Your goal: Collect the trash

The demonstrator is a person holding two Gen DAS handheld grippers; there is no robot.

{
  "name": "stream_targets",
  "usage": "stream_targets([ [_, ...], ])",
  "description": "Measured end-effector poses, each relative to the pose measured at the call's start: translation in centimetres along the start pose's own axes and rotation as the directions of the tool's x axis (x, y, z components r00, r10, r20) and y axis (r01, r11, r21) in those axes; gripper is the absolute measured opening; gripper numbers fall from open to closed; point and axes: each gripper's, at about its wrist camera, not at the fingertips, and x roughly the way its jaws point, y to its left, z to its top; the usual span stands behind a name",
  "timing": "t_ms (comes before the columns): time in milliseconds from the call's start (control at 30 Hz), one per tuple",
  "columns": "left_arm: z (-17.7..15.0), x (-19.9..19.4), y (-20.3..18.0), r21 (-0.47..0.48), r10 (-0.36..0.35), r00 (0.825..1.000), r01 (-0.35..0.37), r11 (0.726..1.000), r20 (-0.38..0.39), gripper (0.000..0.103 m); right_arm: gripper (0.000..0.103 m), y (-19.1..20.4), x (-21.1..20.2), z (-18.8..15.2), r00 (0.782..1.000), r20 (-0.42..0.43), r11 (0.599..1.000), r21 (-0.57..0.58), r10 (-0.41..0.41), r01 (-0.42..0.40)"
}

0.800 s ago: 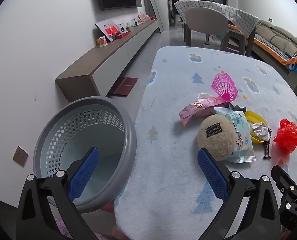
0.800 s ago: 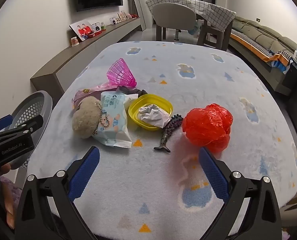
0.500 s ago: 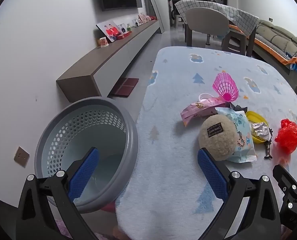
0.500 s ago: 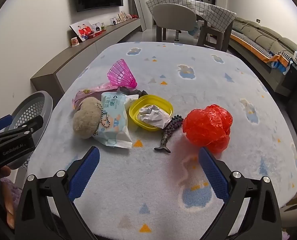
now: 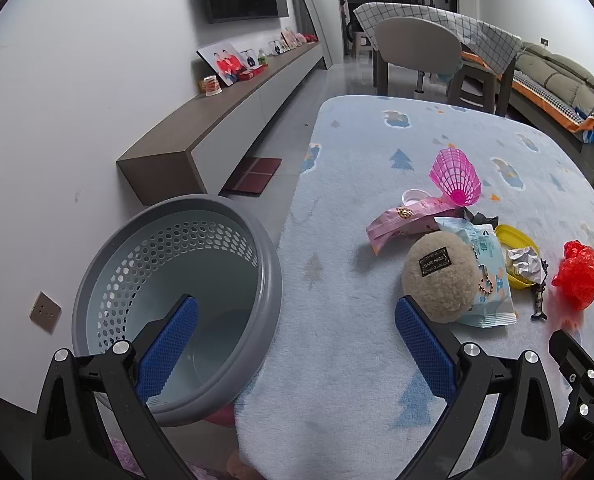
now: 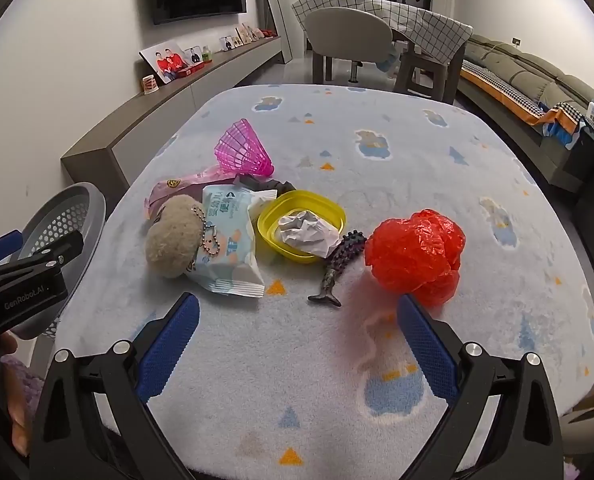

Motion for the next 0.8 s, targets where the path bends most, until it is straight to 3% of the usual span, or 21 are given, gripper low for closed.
stream_targets([
  [800, 0.26, 0.20, 0.47, 0.001, 0.001, 1.000, -0.001, 1.000, 0.001, 0.097, 0.095, -0.04, -0.16, -0.03, 1.000, 0.004, 1.000, 0.003, 0.005, -0.005],
])
